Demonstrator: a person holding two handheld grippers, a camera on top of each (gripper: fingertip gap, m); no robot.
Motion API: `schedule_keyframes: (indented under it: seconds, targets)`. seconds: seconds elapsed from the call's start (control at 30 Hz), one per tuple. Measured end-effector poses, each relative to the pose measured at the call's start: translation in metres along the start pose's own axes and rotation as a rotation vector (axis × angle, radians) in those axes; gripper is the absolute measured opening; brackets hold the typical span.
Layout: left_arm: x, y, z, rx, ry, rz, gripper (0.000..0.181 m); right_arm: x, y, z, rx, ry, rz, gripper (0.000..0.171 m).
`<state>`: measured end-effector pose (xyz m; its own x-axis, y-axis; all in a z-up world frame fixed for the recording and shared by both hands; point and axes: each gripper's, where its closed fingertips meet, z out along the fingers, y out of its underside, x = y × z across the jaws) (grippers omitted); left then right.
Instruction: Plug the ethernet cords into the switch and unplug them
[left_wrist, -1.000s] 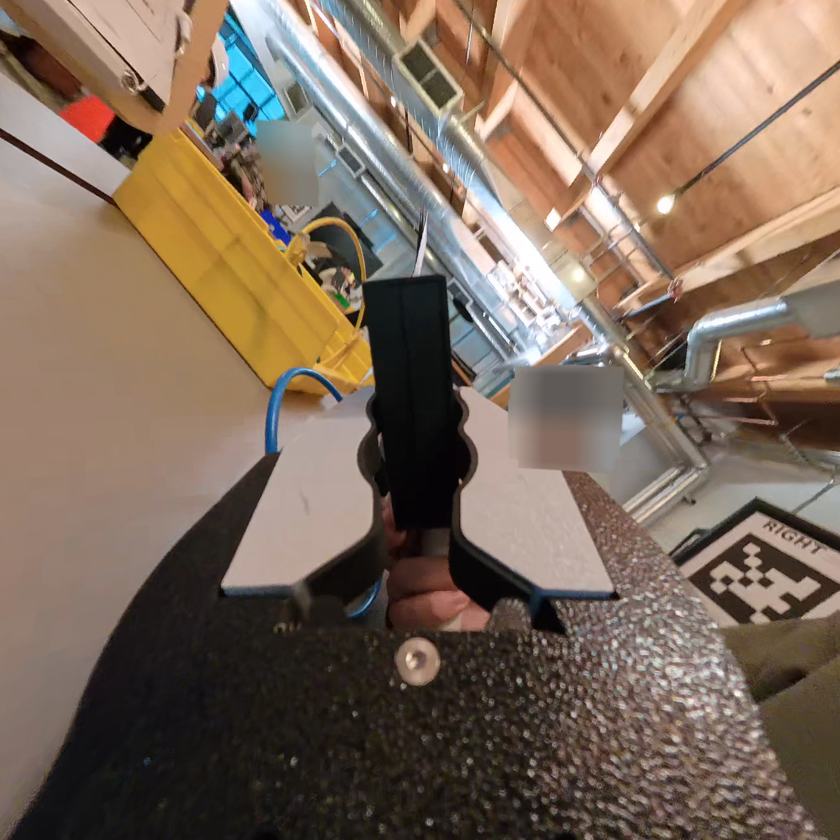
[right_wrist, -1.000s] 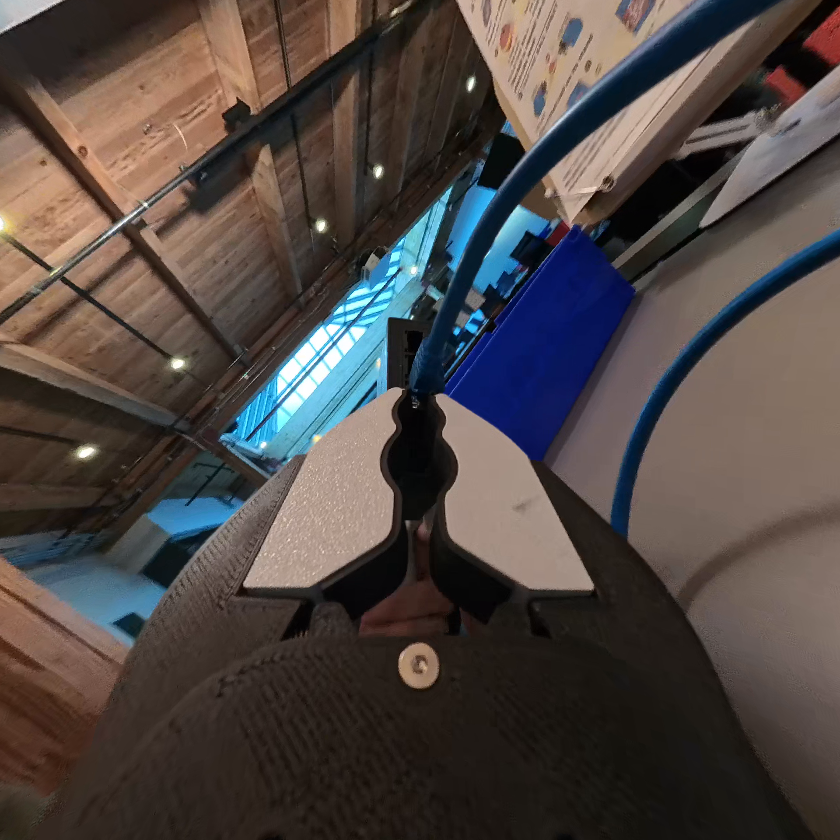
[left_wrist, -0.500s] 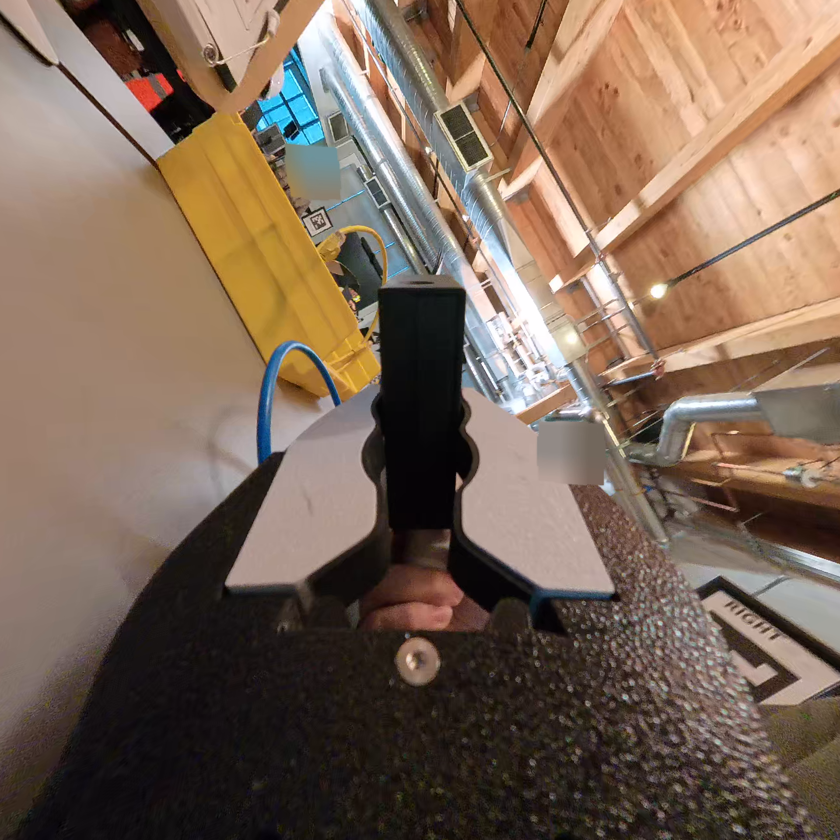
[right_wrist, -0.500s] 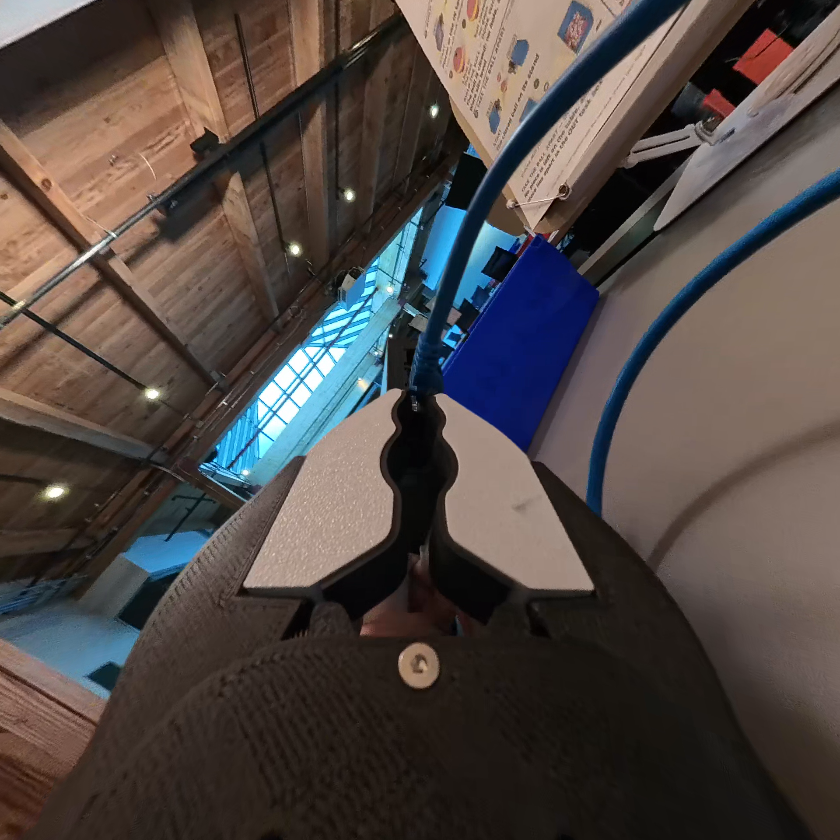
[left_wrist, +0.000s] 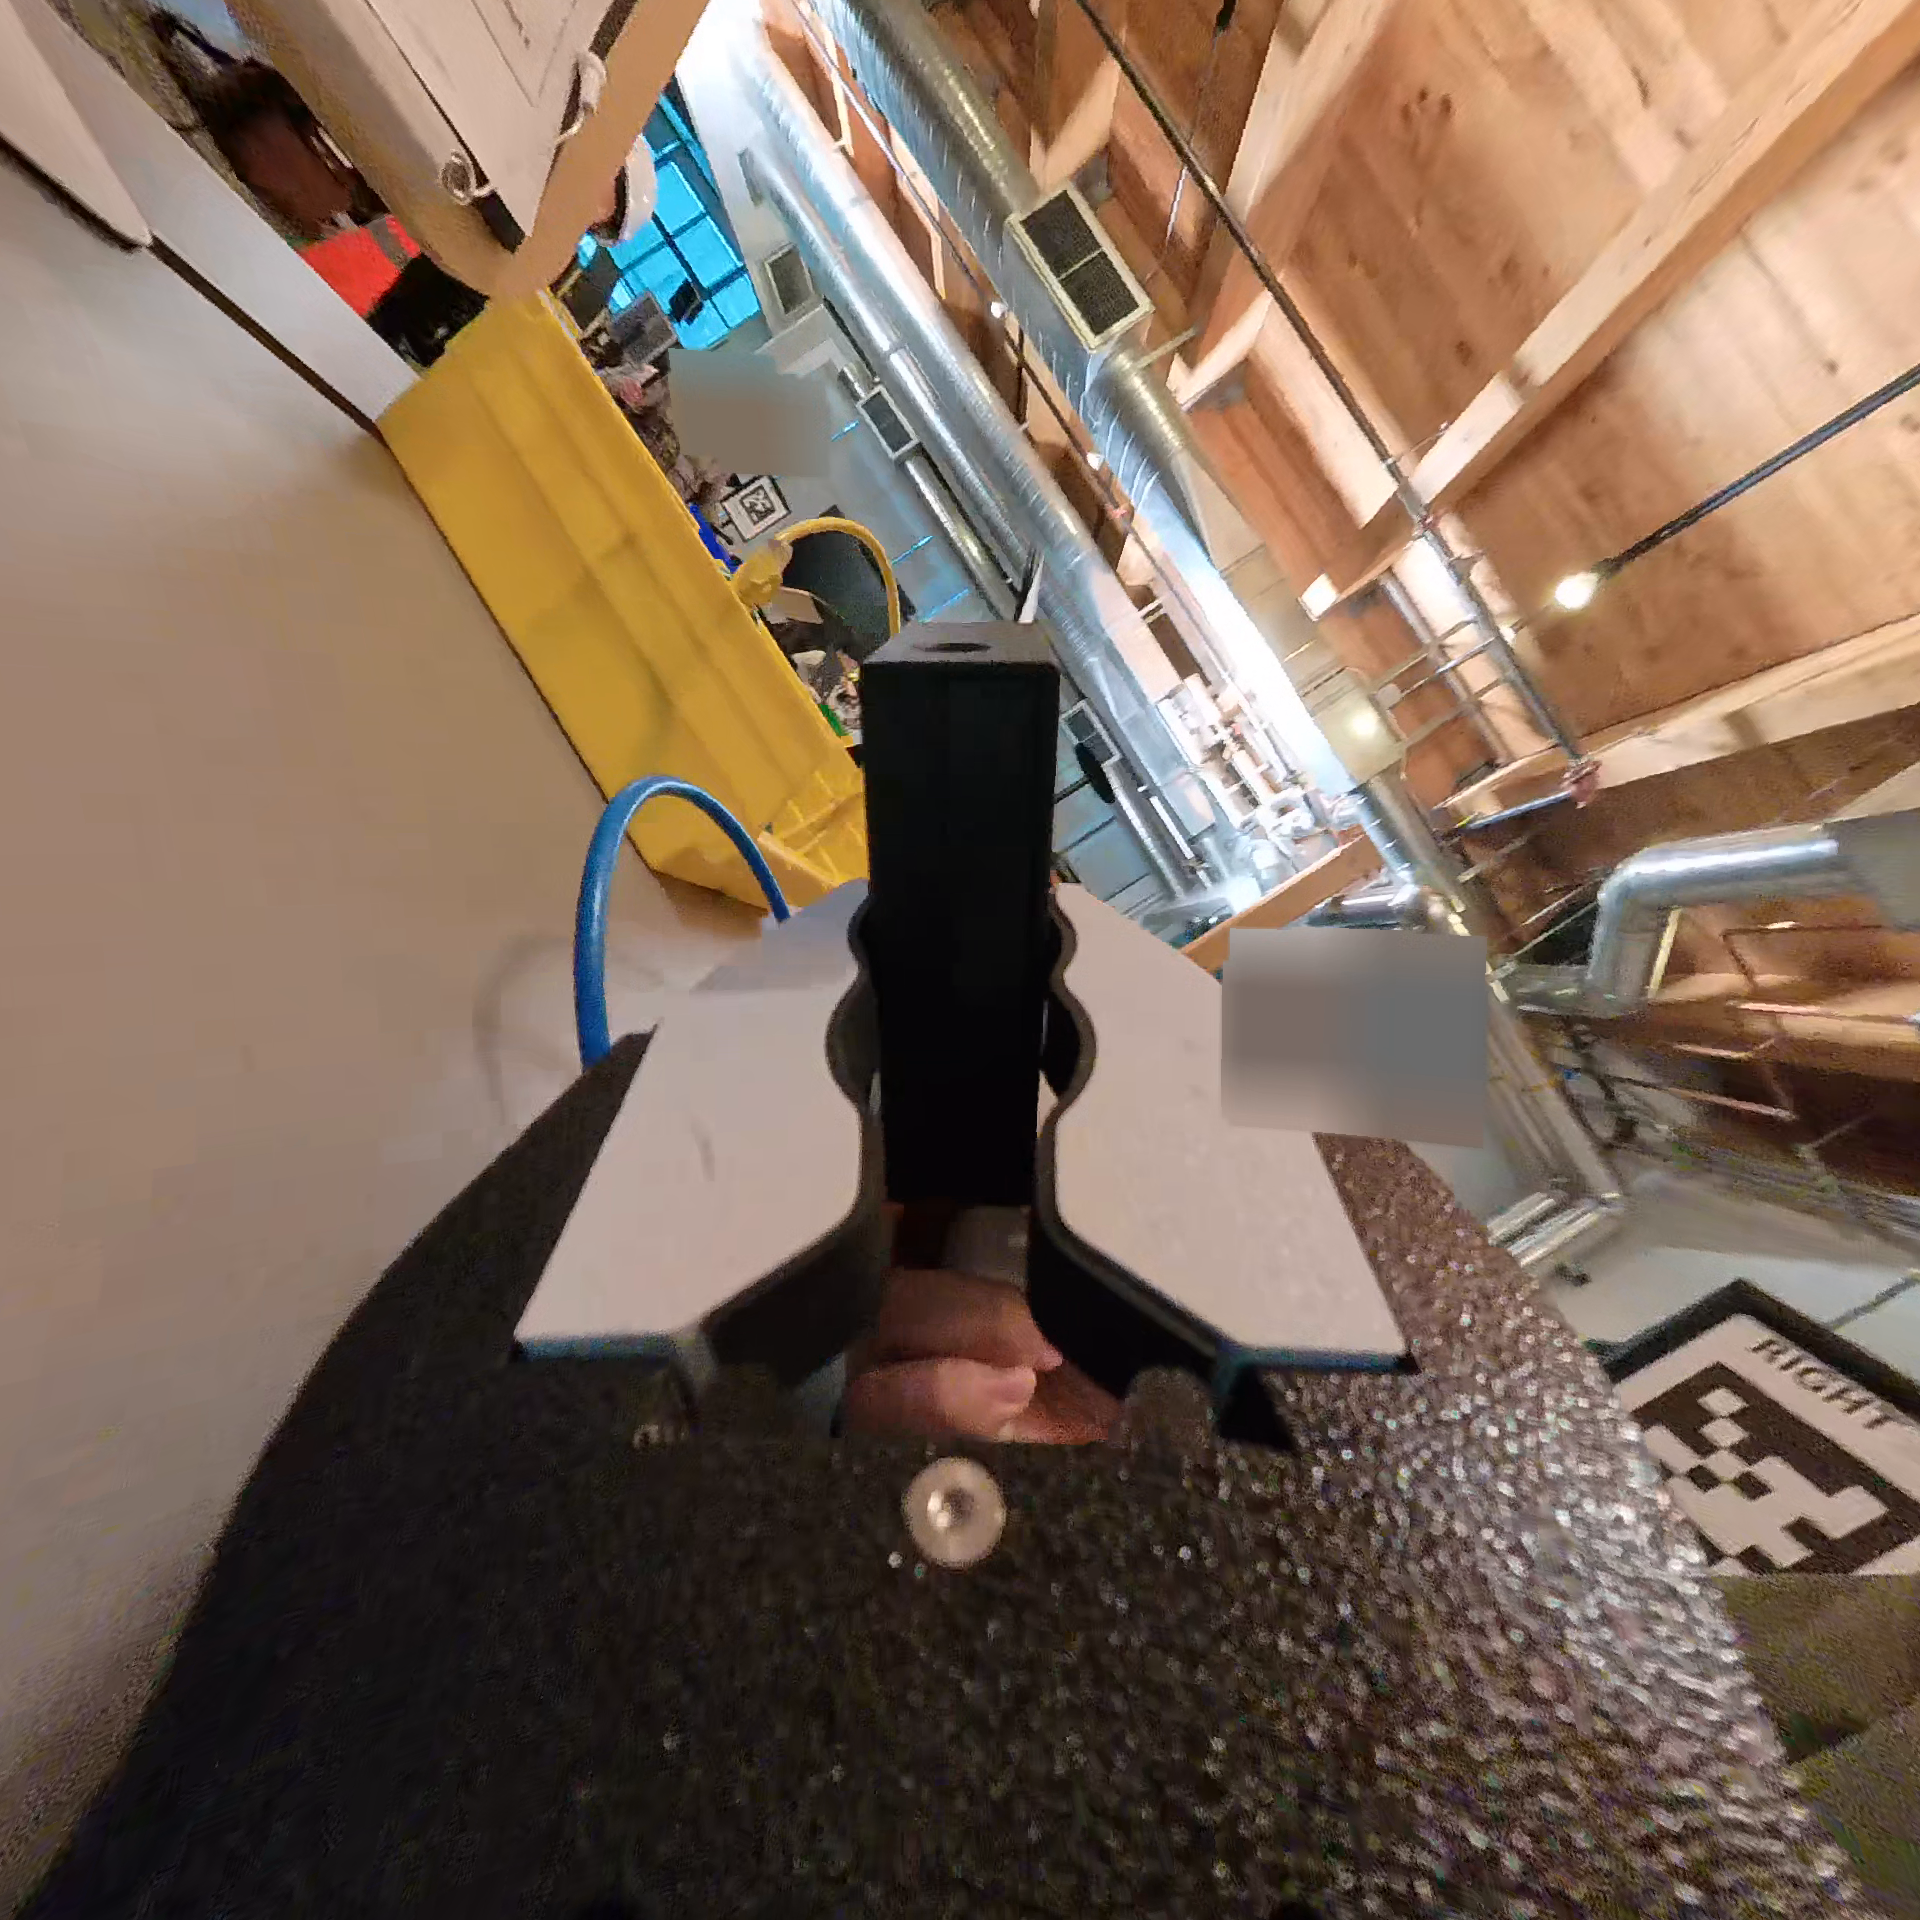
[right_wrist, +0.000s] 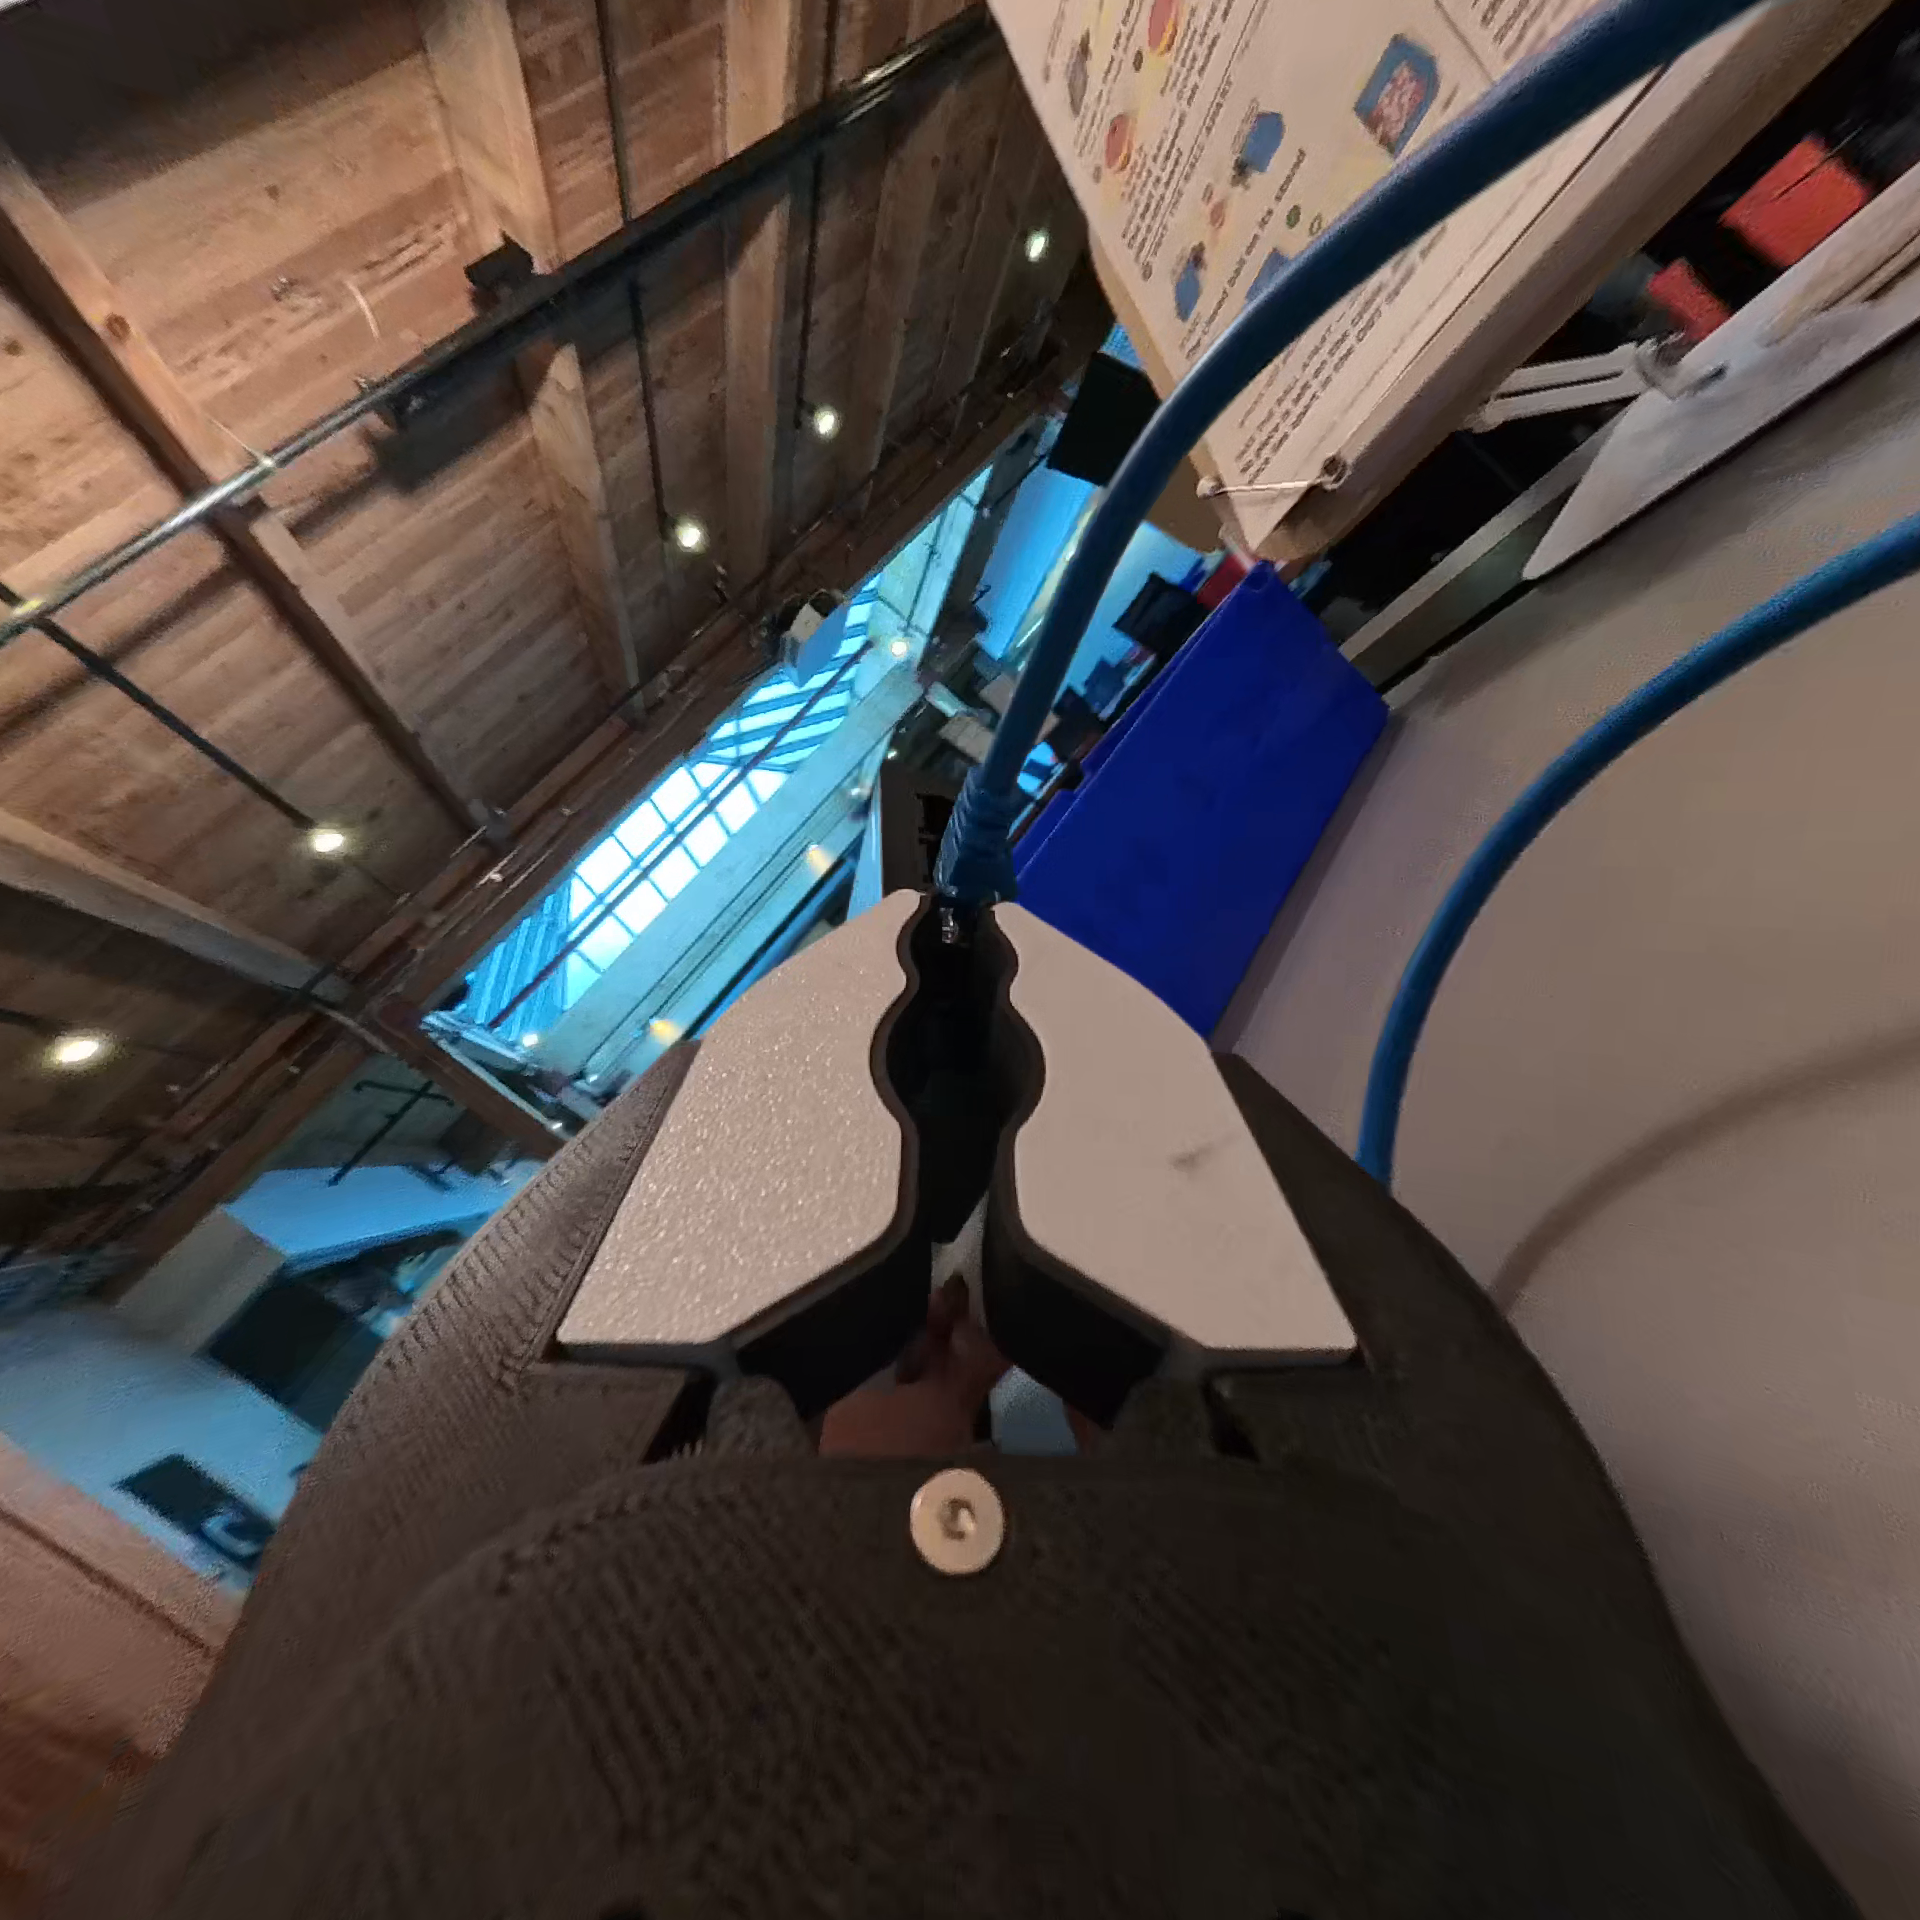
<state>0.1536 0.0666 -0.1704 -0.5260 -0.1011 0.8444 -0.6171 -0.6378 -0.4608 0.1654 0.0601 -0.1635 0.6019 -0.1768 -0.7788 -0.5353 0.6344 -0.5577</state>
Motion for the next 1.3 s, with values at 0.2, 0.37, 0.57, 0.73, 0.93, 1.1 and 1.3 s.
schedule_keyframes:
  seconds: [0.2, 0.37, 0.57, 0.73, 0.93, 1.1, 1.3]
  targets:
    - [0.008, 0.000, 0.001, 0.009, 0.083, -0.105, 0.027, -0.008, -0.005, 0.000, 0.082, -0.048, -0.003, 0.007]
    - [0.007, -0.002, -0.001, 0.002, 0.085, -0.116, 0.028, -0.009, -0.004, 0.002, 0.069, -0.040, -0.008, 0.008]
    - [0.004, 0.000, -0.001, -0.019, 0.060, -0.110, 0.028, -0.005, -0.003, 0.000, 0.064, -0.028, 0.013, 0.008]
    - [-0.002, -0.002, -0.003, -0.032, 0.022, -0.117, 0.027, -0.004, 0.000, 0.001, 0.048, 0.007, -0.005, 0.022]
    - [0.001, 0.001, -0.003, -0.049, 0.037, -0.130, 0.027, 0.001, -0.002, -0.001, 0.088, 0.000, 0.057, 0.012]
    - [0.001, 0.004, -0.003, -0.076, 0.036, -0.140, 0.027, 0.002, -0.001, -0.001, 0.079, 0.006, 0.067, 0.012]
    - [-0.001, 0.007, -0.003, -0.089, 0.038, -0.152, 0.027, 0.004, -0.001, -0.001, 0.078, 0.013, 0.065, 0.018]
